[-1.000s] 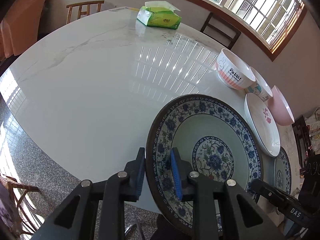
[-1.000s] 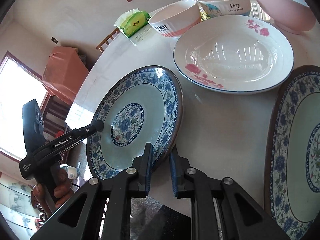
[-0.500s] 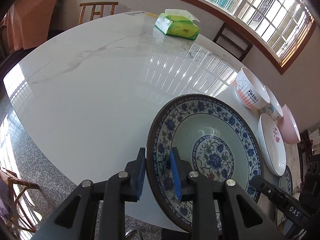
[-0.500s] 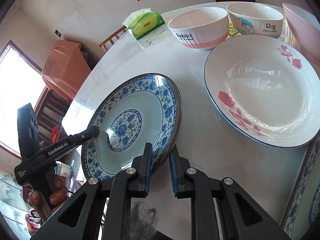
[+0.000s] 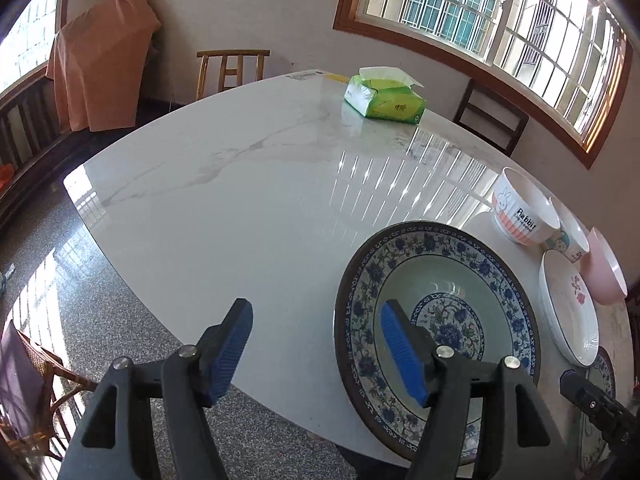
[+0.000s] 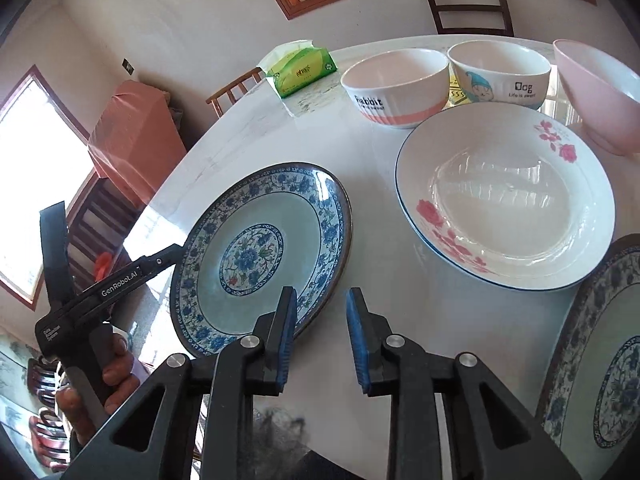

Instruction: Organize plates and bowls

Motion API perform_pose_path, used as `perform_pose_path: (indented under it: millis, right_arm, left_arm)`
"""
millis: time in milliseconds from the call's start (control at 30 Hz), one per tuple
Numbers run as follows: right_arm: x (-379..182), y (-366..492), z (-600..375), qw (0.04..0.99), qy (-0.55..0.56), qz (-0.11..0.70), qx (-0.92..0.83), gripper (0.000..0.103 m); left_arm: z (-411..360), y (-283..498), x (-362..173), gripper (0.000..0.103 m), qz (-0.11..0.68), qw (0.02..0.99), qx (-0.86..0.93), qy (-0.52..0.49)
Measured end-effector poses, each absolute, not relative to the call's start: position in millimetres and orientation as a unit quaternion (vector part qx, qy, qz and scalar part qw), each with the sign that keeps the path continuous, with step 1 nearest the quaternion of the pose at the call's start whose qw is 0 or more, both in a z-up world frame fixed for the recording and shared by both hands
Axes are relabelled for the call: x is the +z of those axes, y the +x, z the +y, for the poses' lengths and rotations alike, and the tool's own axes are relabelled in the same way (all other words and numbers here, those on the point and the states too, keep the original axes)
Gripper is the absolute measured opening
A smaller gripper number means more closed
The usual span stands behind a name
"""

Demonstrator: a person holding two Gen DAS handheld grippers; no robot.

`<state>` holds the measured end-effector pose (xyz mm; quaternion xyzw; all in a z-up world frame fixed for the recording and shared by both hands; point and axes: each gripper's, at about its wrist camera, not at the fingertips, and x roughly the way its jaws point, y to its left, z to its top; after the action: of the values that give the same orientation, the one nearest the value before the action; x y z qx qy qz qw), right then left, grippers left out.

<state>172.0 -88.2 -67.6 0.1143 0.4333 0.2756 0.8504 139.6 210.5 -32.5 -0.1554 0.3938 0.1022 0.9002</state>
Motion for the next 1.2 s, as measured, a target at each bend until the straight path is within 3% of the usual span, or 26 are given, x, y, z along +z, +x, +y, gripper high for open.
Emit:
perform_pose_path:
  millis: [133, 267, 467, 733, 933, 1200]
  right_arm:
    - [-44.9, 136.3, -139.1, 0.866, 0.141, 0.397, 0.269, 0.045]
    - [-25.4, 104.1, -205.9, 0.895, 0.148, 0.366, 0.209, 0.045]
    - [-20.3, 76.4, -307.7, 0.92, 0.129, 0.36, 0.084, 0.057]
    - [-68.4, 86.4, -389.2, 0.886, 0.213, 0.405, 0.076, 0.057]
    - [-81.9, 96.8, -385.3, 0.875, 0.229, 0.413, 0.106, 0.057]
    - [-95.3, 116.7, -374.3, 0.864, 0.229, 0.425, 0.141, 0.055]
  left_arm:
    - [187.1, 109.5, -11.0, 0.068, 0.35, 0.923, 0.051, -0.153]
    - [129.8, 98.1, 7.6, 0.068, 0.35, 0.93, -0.012, -0.109]
    - [15.8, 102.0, 9.7, 0.068, 0.398, 0.903, -0.158, -0.039]
    - [-65.2, 135.6, -17.7, 0.068, 0.484, 0.841, -0.236, -0.054]
    - [-60.8, 151.5, -34.1, 0.068, 0.527, 0.811, -0.229, -0.109]
    - [-68.4, 154.3, -45.9, 0.068, 0.544, 0.805, -0.214, -0.1]
